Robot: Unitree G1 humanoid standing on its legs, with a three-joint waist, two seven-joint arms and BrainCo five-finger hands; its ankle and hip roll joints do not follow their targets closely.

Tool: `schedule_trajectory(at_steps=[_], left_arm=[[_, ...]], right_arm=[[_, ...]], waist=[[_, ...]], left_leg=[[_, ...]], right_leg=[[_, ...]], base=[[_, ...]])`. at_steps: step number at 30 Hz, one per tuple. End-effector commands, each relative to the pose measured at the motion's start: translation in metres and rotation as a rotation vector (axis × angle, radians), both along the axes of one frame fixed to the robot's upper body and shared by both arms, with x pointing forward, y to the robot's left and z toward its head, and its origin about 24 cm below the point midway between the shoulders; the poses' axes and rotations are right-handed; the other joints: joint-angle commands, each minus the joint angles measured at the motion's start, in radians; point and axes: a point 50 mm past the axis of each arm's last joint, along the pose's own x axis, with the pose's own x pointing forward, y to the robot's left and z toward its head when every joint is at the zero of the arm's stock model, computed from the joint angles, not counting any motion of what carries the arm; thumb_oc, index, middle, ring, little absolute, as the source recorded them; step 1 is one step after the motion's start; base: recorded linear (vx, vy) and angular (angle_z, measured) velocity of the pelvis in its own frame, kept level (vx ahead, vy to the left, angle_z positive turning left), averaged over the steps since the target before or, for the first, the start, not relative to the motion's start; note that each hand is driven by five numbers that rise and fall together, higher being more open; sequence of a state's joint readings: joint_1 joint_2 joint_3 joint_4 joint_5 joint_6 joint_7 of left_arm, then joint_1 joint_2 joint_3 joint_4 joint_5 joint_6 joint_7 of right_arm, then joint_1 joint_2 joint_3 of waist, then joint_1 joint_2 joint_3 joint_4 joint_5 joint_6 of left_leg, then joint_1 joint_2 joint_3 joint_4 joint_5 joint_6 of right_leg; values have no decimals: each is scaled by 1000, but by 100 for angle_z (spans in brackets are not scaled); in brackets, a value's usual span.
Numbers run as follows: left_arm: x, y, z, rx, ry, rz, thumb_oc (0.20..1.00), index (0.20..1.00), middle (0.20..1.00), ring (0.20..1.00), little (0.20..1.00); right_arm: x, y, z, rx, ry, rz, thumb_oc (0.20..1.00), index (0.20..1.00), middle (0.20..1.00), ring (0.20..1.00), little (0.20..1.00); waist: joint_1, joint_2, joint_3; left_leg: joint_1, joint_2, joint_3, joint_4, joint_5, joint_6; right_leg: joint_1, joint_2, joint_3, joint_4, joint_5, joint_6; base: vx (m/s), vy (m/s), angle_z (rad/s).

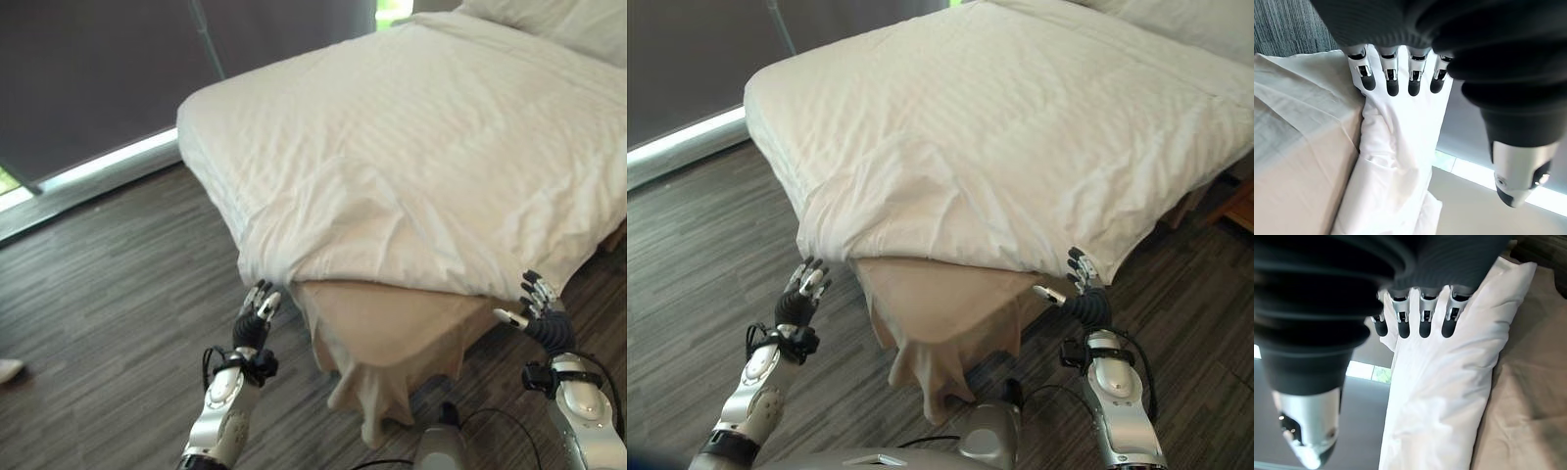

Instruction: Making the bed.

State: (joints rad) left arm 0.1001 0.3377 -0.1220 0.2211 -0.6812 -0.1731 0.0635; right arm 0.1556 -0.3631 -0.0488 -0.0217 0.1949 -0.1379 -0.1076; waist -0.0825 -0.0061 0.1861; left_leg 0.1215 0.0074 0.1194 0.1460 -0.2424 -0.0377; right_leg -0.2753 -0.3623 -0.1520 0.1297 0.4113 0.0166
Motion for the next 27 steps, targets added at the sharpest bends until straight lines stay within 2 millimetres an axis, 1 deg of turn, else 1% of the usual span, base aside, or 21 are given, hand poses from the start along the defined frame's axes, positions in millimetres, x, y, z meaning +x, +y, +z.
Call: schedule_trajectory(at_steps=[1,2,3,4,5,6,7,8,10,11,12,13,14,16,17,18,21,22,23,24,27], left_arm=[[11,17,39,99,-177,1,1000,1000,1000,1000,1000],[11,17,39,99,-177,2,1000,1000,1000,1000,1000],[5,17,30,110,-132,-8,1000,1000,1000,1000,1000],[5,17,29,110,-132,-8,1000,1000,1000,1000,1000],[5,14,26,97,-116,-2,1000,1000,1000,1000,1000],[5,14,26,98,-116,-3,1000,1000,1000,1000,1000],[5,8,24,68,-112,-12,1000,1000,1000,1000,1000],[4,6,24,54,-113,-14,1000,1000,1000,1000,1000],[3,4,24,42,-110,-16,1000,1000,1000,1000,1000],[1,-1,22,23,-104,-33,1000,1000,1000,1000,1000],[1,-1,22,23,-104,-33,1000,1000,1000,1000,1000],[0,-5,20,25,-97,-49,1000,1000,1000,1000,1000],[2,-9,19,12,-98,-66,1000,1000,1000,1000,1000],[2,-10,20,-6,-104,-59,1000,1000,1000,1000,1000],[2,-10,20,-6,-104,-59,1000,1000,1000,1000,1000],[2,-10,22,-21,-116,-57,1000,1000,1000,1000,1000],[3,-12,23,-30,-117,-55,1000,1000,1000,1000,1000],[8,24,57,-2,-298,155,1000,1000,1000,1000,1000],[3,25,49,-17,-259,165,1000,1000,1000,1000,1000],[1,25,47,-17,-245,168,1000,1000,1000,1000,1000],[-2,27,47,-14,-240,163,1000,1000,1000,1000,1000]], right_arm=[[11,10,33,-60,-163,71,1000,1000,1000,1000,1000],[12,10,33,-60,-163,71,1000,1000,1000,1000,1000],[6,9,32,-64,-158,78,1000,1000,1000,1000,1000],[6,9,32,-64,-158,78,1000,1000,1000,1000,1000],[5,9,29,-60,-150,68,1000,1000,1000,1000,1000],[5,9,29,-60,-149,68,1000,1000,1000,1000,1000],[5,13,24,-22,-131,74,1000,1000,1000,1000,1000],[4,14,21,-20,-117,80,1000,1000,1000,1000,1000],[5,15,20,-22,-110,92,1000,1000,1000,1000,1000],[5,19,18,-1,-99,122,1000,1000,1000,1000,1000],[5,19,18,-1,-99,122,1000,1000,1000,1000,1000],[4,21,16,24,-93,134,1000,1000,1000,1000,1000],[6,24,14,70,-83,153,1000,1000,1000,1000,1000],[9,26,10,111,-73,154,1000,1000,1000,1000,1000],[9,26,10,112,-73,155,1000,1000,1000,1000,1000],[13,29,11,164,-81,175,1000,1000,1000,1000,1000],[14,30,15,185,-97,198,1000,1000,1000,1000,1000],[0,-27,0,156,-49,-83,1000,1000,1000,1000,1000],[5,-40,6,148,-74,-149,1000,1000,1000,1000,1000],[8,-45,8,155,-84,-173,1000,1000,1000,1000,1000],[14,-51,12,138,-83,-184,1000,1000,1000,1000,1000]], waist=[[-23,41,15],[-22,38,13],[-21,39,7],[-20,39,7],[-15,34,5],[-16,35,6],[-11,29,0],[-3,28,-2],[5,30,-1],[6,28,-1],[6,29,-2],[2,24,-1],[12,13,-20],[31,6,-38],[30,6,-37],[42,2,-49],[47,-3,-52],[64,-41,-50],[73,-40,-57],[79,-39,-59],[89,-40,-59]], left_leg=[[105,114,-40,-233,152,-19],[102,111,-39,-233,154,-19],[72,80,-32,-233,162,9],[72,80,-32,-233,162,9],[59,51,-23,-233,171,28],[61,52,-24,-233,170,27],[43,40,-11,-230,180,36],[33,36,-1,-226,187,41],[24,35,9,-221,193,47],[18,31,16,-212,195,55],[17,32,16,-212,195,55],[16,27,12,-203,192,58],[-1,14,-1,-191,193,53],[-17,9,0,-180,196,47],[-17,10,-1,-179,195,46],[-26,11,6,-174,197,38],[-31,14,4,-169,199,32],[-36,10,-153,-180,231,22],[-34,16,-168,-199,237,16],[-31,19,-176,-207,241,13],[-31,22,-194,-212,243,11]], right_leg=[[53,4,-15,37,-166,241],[49,1,-12,37,-164,241],[84,90,10,75,-264,211],[83,90,10,75,-264,211],[110,147,-24,88,-328,181],[113,148,-26,88,-330,180],[146,199,-59,99,-381,153],[156,219,-85,116,-405,141],[160,237,-110,158,-428,135],[147,258,-78,238,-449,139],[146,258,-77,237,-449,139],[161,274,-34,243,-459,144],[229,282,8,116,-481,120],[285,284,-8,-7,-478,105],[290,285,-9,-14,-475,105],[319,292,-3,-89,-466,100],[345,303,-2,-138,-460,92],[302,235,117,-150,-381,138],[323,242,100,-161,-395,128],[333,248,89,-167,-400,123],[344,252,72,-170,-408,117]], base=[[-162,281,-114],[-306,470,-54],[-229,312,-15],[-357,483,-14],[-128,169,-4],[-249,261,0],[-169,130,-4],[-171,130,-24],[-113,79,-41],[-121,75,-37],[-73,12,-26],[4,-58,-11],[19,-92,-3],[27,-93,3],[18,-106,-2],[14,-70,-13],[21,-94,0],[99,-131,-1],[118,-124,5],[107,-88,16],[50,-41,22]])
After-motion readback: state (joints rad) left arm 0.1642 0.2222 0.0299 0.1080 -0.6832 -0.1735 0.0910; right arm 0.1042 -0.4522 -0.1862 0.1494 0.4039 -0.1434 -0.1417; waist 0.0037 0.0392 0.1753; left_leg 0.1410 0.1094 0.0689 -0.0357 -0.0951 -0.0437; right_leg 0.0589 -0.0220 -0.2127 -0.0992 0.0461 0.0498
